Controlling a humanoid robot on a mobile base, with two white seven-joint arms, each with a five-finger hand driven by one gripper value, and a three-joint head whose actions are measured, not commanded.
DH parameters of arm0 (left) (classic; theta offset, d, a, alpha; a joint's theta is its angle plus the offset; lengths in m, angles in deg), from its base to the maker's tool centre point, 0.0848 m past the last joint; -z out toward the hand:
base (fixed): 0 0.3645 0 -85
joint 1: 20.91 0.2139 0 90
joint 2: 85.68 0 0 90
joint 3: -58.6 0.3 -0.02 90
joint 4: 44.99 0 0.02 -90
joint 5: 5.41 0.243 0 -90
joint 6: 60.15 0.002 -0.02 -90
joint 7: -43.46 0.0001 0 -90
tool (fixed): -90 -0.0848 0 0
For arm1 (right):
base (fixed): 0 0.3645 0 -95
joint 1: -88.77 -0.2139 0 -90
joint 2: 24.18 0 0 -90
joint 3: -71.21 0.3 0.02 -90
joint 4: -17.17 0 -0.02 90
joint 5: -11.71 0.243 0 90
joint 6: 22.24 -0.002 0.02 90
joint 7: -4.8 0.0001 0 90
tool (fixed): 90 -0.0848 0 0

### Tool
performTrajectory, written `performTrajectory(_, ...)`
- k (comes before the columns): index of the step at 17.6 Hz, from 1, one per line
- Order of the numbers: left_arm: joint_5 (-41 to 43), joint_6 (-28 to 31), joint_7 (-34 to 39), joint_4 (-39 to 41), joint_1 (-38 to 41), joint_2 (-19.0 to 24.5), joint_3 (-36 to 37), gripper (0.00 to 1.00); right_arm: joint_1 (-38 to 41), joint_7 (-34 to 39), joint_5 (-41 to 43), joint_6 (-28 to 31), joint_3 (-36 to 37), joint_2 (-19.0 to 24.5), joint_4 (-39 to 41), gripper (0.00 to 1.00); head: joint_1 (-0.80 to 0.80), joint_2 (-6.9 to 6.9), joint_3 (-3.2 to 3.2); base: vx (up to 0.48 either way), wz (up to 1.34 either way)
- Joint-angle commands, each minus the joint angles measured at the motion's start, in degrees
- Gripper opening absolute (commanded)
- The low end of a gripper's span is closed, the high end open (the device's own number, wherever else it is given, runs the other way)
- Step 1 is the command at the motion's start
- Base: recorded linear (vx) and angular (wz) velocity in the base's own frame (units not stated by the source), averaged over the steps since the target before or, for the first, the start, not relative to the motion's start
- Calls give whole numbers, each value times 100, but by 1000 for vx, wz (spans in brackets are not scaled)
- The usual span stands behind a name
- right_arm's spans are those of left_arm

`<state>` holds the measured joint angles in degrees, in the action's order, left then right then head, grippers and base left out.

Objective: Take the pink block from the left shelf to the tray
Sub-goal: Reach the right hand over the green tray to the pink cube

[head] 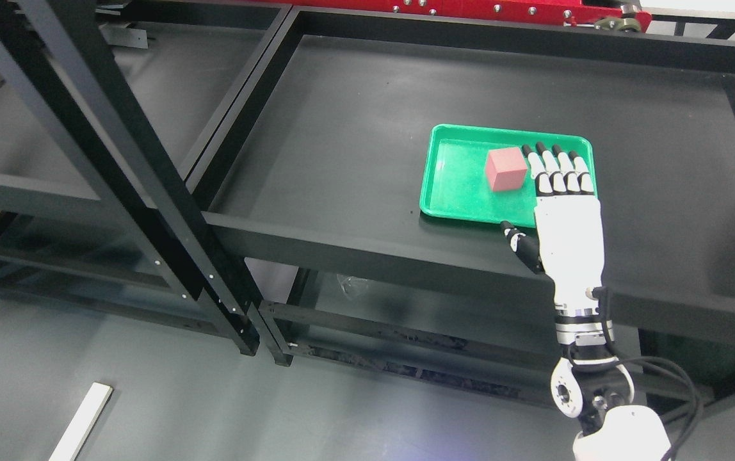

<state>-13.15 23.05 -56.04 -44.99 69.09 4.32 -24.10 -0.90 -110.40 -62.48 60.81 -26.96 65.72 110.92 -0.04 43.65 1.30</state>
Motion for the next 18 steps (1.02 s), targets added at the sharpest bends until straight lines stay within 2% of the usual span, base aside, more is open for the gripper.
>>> performTrajectory(1,0,3,1,100,114,100,0,100,-243,1549,123,27,43,-90,-23,100,0,0,0,230,0)
performTrajectory(5,0,3,1,100,114,100,0,100,-261,2588,500,45,202,-90,-59,100,0,0,0,223,-52)
performTrajectory(9,0,3,1,100,114,100,0,100,-261,3266,563,88,202,-90,-242,99,0,0,0,202,-80)
performTrajectory(18,0,3,1,100,114,100,0,100,-322,4041,563,150,123,-90,-735,99,0,0,0,169,-48)
